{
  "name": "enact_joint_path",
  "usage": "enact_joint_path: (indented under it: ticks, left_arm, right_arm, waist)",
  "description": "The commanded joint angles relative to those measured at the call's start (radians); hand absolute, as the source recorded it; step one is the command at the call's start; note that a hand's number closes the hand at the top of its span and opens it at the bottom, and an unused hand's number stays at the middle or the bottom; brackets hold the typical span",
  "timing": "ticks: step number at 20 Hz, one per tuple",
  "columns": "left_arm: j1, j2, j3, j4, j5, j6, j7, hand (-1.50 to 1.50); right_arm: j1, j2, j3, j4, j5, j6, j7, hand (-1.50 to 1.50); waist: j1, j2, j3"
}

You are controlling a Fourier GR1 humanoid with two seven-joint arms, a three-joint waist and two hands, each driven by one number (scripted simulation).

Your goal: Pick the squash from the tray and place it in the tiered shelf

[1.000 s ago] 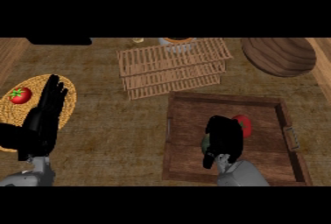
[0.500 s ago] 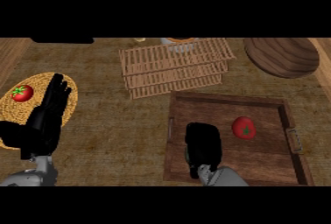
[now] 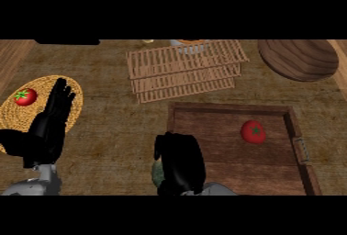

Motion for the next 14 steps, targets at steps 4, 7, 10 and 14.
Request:
enact_joint_path:
  ticks: [4, 7, 10, 14]
  left_arm:
    - [-0.03, -0.004, 0.0, 0.019, -0.023, 0.024, 0.034, 0.0]
    - [-0.012, 0.019, 0.03, 0.034, 0.013, -0.016, -0.005, 0.0]
    - [0.008, 0.018, 0.037, 0.047, 0.024, -0.027, -0.024, 0.0]
    - [-0.023, 0.027, 0.054, 0.012, 0.019, -0.006, 0.027, 0.0]
  right_arm:
    - [-0.137, 0.01, -0.047, -0.269, -0.026, -0.119, 0.222, 1.5]
    - [-0.218, 0.01, -0.121, -0.28, 0.058, -0.126, 0.288, 1.5]
    - [-0.28, 0.01, -0.119, -0.318, 0.122, -0.079, 0.39, 1.5]
    - [-0.323, 0.01, -0.314, -0.267, 0.097, 0.034, 0.279, 1.5]
  waist:
    - [-0.022, -0.005, 0.001]
    - [-0.022, -0.004, 0.0]
    - [-0.023, -0.006, 0.0]
    - [-0.023, -0.001, 0.001]
